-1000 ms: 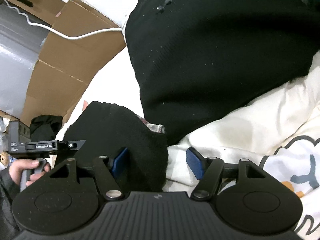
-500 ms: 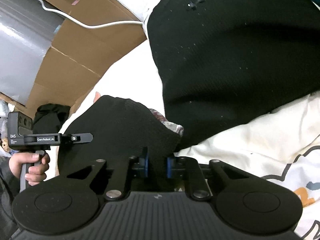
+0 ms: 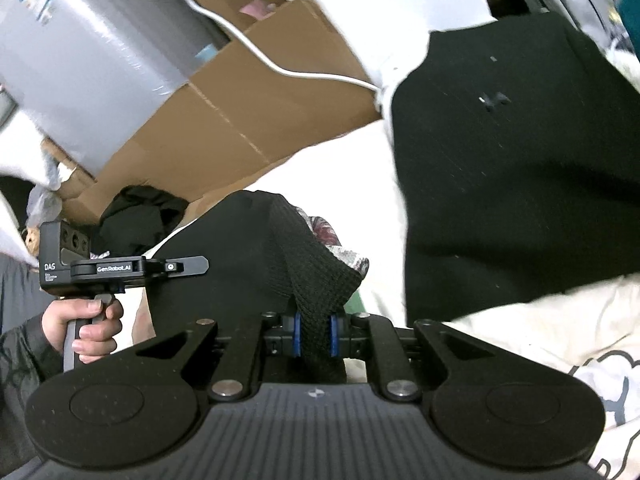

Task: Fold clothes
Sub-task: 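Carry the held shorts away from the bed toward the grey bag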

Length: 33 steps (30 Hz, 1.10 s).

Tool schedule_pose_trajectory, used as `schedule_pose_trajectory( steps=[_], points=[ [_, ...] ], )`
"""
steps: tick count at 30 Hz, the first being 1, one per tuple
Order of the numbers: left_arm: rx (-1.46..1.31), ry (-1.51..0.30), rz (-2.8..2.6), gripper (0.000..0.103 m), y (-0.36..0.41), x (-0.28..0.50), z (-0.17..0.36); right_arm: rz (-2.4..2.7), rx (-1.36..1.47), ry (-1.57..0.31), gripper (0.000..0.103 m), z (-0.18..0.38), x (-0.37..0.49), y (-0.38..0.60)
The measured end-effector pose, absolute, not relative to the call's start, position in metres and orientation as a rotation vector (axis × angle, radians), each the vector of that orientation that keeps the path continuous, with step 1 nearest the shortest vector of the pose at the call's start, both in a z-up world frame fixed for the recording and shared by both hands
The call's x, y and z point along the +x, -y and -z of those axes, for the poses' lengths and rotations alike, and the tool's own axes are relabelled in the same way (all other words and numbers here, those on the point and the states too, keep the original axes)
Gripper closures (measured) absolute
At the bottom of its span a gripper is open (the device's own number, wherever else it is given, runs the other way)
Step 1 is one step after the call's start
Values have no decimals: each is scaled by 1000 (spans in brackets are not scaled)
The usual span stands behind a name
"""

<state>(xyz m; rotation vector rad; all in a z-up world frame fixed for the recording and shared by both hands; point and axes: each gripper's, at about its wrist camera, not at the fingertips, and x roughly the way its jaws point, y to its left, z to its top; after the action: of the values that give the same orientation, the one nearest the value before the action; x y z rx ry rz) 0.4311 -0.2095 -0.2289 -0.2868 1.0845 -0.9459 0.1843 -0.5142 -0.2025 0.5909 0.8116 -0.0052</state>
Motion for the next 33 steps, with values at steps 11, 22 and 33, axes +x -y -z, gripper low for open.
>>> schedule_pose_trajectory(
  steps=[11, 22, 33],
  points=[
    [-590, -892, 809, 76, 108, 368, 176, -157, 444, -808, 90, 101, 201, 453],
    [-753, -687, 765, 76, 41, 306, 96, -289, 154, -755, 91, -33, 190, 380],
    [-698, -564, 728, 76, 24, 268, 3, -312, 81, -614, 91, -107, 152, 348]
  ],
)
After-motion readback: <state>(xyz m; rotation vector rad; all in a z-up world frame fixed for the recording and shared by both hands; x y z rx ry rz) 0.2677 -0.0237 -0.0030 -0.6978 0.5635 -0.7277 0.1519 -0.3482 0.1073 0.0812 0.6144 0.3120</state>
